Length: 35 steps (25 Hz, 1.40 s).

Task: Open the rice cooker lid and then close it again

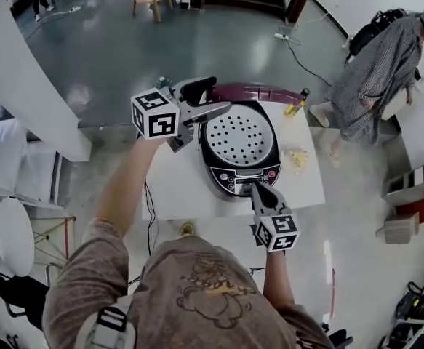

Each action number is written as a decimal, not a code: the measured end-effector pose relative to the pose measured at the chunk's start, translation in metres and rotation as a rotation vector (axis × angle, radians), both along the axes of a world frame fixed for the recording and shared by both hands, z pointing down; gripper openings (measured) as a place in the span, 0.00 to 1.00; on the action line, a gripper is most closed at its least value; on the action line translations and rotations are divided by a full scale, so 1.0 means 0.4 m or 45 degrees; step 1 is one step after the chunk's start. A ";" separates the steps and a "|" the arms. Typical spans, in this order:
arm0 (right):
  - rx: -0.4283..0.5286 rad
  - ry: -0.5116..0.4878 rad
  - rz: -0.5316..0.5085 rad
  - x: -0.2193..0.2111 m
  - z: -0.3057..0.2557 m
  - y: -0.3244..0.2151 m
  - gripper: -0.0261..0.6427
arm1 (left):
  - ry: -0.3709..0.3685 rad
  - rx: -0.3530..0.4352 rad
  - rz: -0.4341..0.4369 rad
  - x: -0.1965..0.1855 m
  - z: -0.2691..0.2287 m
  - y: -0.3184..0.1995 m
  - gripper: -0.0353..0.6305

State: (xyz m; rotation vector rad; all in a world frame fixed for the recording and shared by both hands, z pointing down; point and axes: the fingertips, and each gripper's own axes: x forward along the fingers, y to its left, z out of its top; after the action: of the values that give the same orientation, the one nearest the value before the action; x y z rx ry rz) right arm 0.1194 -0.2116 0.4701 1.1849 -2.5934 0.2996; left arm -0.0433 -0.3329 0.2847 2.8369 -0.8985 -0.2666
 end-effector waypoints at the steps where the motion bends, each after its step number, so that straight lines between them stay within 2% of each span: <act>1: 0.000 0.001 -0.002 -0.001 0.000 0.001 0.05 | -0.002 -0.003 0.001 0.002 0.006 0.006 0.59; 8: 0.000 0.005 -0.012 -0.004 0.001 0.002 0.05 | 0.003 -0.012 0.013 0.017 0.038 0.042 0.59; 17: -0.011 -0.019 -0.025 -0.025 -0.004 0.003 0.05 | -0.042 -0.038 0.046 0.043 0.091 0.100 0.59; 35: -0.045 -0.074 -0.002 -0.021 0.007 0.006 0.05 | -0.057 -0.149 0.043 0.080 0.222 0.174 0.59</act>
State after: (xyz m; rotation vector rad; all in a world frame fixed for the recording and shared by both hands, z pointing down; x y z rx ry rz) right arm 0.1110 -0.2093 0.4729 1.1794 -2.6267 0.3832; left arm -0.0115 -0.2632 0.3734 2.7570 -0.8441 -0.1423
